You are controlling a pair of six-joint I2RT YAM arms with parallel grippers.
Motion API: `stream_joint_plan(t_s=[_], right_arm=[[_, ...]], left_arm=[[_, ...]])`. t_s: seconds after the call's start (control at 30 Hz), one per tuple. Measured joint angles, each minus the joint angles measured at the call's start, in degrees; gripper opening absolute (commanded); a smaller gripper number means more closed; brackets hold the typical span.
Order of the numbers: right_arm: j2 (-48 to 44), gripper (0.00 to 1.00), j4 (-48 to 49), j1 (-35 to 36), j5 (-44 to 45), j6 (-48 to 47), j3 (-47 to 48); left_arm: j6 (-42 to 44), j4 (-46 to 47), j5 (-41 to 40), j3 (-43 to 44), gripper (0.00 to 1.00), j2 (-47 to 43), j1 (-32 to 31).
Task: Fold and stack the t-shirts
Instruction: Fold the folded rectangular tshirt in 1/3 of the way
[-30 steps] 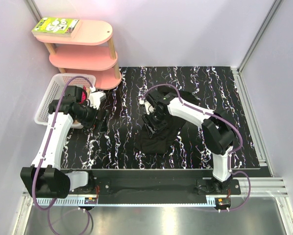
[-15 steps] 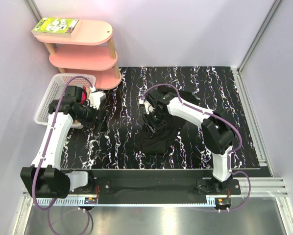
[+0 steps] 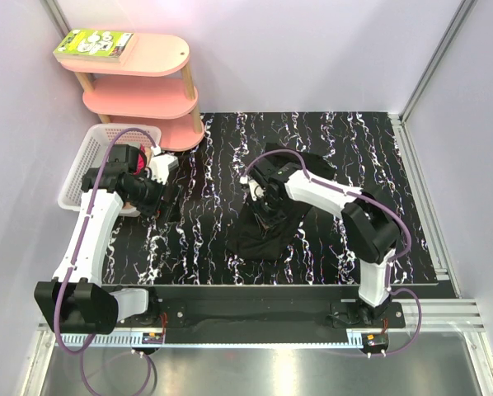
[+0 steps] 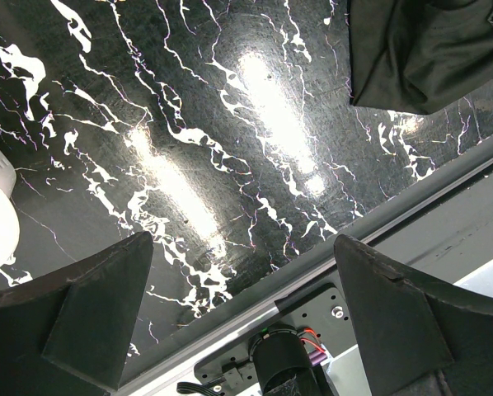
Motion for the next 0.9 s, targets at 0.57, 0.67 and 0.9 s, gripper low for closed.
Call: stream_joint_plan(t_s=[0.57,0.67,0.9], right_arm=[[-4.2,0.82,0.0,-2.0,2.8,1.0,1.2],[-1.8,0.81,0.1,-2.0,2.6,0.3,3.1],[2.7,0.74,0.3,-2.1,1.2,-1.5,6.1]], left_arm=[[0.0,0.0,0.0,-0.5,0.98,-0.2,0.0],[0.0,0.0,0.0,-0.5,0.98,-0.3,0.0],[0.0,0.0,0.0,-0.5,0.98,-0.5,0.0]])
